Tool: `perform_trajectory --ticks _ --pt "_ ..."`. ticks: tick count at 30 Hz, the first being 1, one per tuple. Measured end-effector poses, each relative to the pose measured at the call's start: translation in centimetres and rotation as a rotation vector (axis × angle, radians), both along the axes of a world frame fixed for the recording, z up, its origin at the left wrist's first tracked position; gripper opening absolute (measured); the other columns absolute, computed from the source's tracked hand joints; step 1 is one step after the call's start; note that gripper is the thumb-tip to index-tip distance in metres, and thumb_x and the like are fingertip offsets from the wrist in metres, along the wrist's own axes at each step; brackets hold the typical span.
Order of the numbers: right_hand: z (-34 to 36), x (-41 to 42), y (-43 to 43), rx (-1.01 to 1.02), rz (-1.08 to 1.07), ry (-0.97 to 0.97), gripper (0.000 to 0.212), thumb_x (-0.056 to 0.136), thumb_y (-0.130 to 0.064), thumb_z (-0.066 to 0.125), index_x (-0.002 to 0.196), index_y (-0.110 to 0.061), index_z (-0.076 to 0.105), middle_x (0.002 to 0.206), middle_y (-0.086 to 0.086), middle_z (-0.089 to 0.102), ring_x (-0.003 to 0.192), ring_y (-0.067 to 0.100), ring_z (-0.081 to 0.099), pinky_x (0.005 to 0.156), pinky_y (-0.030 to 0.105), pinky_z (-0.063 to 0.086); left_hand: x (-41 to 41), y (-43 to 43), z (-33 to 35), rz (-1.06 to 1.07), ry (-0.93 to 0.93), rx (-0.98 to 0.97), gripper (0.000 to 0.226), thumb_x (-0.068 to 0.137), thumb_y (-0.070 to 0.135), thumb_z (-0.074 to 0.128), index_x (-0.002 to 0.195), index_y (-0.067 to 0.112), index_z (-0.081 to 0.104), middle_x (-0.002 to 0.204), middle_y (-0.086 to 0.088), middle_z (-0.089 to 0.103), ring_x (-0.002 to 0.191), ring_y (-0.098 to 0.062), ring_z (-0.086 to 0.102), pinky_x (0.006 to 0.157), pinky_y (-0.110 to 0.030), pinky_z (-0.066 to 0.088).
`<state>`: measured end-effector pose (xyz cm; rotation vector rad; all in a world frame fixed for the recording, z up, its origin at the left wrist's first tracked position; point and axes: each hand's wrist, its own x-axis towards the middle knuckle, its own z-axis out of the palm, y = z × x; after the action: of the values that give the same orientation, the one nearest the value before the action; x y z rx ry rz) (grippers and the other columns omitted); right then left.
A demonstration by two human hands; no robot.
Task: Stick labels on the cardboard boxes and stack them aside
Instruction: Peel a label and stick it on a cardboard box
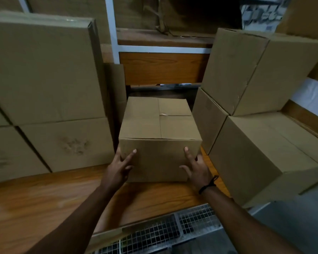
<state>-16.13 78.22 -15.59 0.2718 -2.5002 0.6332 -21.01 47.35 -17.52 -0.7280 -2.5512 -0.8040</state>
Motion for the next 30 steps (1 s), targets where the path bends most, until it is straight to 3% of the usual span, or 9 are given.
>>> perform_trajectory --ticks 2,6,10,11,14,17,23,27,30 --pt "-0.1 1.7 -0.6 -0.011 0.008 0.016 0.110 0.071 -0.008 0.084 0.146 -0.047 0.015 0.127 0.034 0.049 0.102 0.045 0.063 0.068 0.040 0.057 1.6 -0.7 -0.3 0.014 -0.005 -0.020 0.095 0.081 0.004 0.076 0.149 0.044 0.023 0.148 -0.032 0.035 0.097 -0.046 0.066 0.060 -0.042 0.057" --pt "0.0 4.9 -2.1 -0.051 0.046 0.004 0.124 0.065 -0.007 0.087 0.148 -0.051 0.007 0.127 0.036 0.051 0.087 0.043 0.067 0.054 0.037 0.057 5.1 -2.9 -1.2 0.028 -0.001 -0.024 0.097 0.089 0.011 0.067 0.150 0.057 0.006 0.148 -0.032 0.034 0.099 -0.045 0.064 0.055 -0.042 0.058" --pt "0.3 7.8 -4.0 -0.067 0.107 -0.008 0.126 0.060 -0.007 0.090 0.150 -0.047 0.012 0.114 0.032 0.060 0.074 0.040 0.068 0.047 0.034 0.054 10.7 -4.5 0.3 0.096 0.035 -0.046 0.060 0.101 0.045 0.037 0.152 0.052 0.006 0.143 -0.033 0.040 0.094 -0.042 0.067 0.049 -0.036 0.056" --pt "0.1 8.6 -4.4 -0.071 0.117 -0.007 0.124 0.060 -0.007 0.090 0.150 -0.047 0.013 0.110 0.031 0.062 0.072 0.039 0.068 0.046 0.034 0.054 12.0 -5.0 0.5 0.108 0.040 -0.041 0.062 0.101 0.043 0.041 0.152 0.050 0.006 0.145 -0.032 0.039 0.100 -0.044 0.065 0.050 -0.038 0.058" --pt "-0.4 10.7 -5.4 -0.061 0.110 0.003 0.117 0.064 -0.006 0.087 0.149 -0.047 0.017 0.105 0.027 0.064 0.068 0.039 0.066 0.046 0.033 0.052 14.2 -5.8 0.4 0.157 0.046 0.005 0.101 0.088 0.006 0.069 0.152 0.051 0.006 0.151 -0.030 0.034 0.114 -0.045 0.059 0.068 -0.050 0.061" --pt "-0.5 12.5 -5.7 -0.100 0.093 -0.032 0.121 0.067 -0.003 0.085 0.149 -0.049 0.009 0.103 0.026 0.063 0.063 0.039 0.064 0.044 0.033 0.048 16.3 -5.0 1.2 0.199 0.016 0.034 0.095 0.092 0.012 0.065 0.150 0.057 0.005 0.154 -0.026 0.032 0.121 -0.042 0.055 0.082 -0.052 0.059" --pt "-0.1 16.1 -5.5 -0.072 0.099 0.017 0.121 0.066 -0.007 0.086 0.151 -0.045 0.008 0.097 0.025 0.062 0.059 0.038 0.061 0.041 0.034 0.048 20.2 -5.1 1.8 0.245 0.026 -0.016 0.098 0.090 0.016 0.069 0.149 0.057 0.002 0.151 -0.024 0.039 0.109 -0.044 0.062 0.074 -0.054 0.060" --pt "-0.4 18.2 -7.6 -0.063 0.136 -0.019 0.122 0.064 -0.011 0.088 0.151 -0.044 0.010 0.091 0.023 0.063 0.053 0.033 0.058 0.039 0.031 0.045 23.3 -7.5 1.5 0.311 0.016 -0.037 0.074 0.092 0.036 0.047 0.151 0.053 0.006 0.147 -0.027 0.043 0.101 -0.044 0.065 0.065 -0.051 0.060" --pt "-0.2 18.8 -10.3 -0.066 0.178 -0.030 0.124 0.062 -0.010 0.089 0.151 -0.044 0.010 0.102 0.028 0.064 0.063 0.039 0.065 0.041 0.034 0.051 25.3 -10.4 1.4 0.334 0.042 -0.044 0.077 0.092 0.027 0.057 0.152 0.048 0.013 0.143 -0.028 0.046 0.086 -0.043 0.068 0.057 -0.047 0.059"
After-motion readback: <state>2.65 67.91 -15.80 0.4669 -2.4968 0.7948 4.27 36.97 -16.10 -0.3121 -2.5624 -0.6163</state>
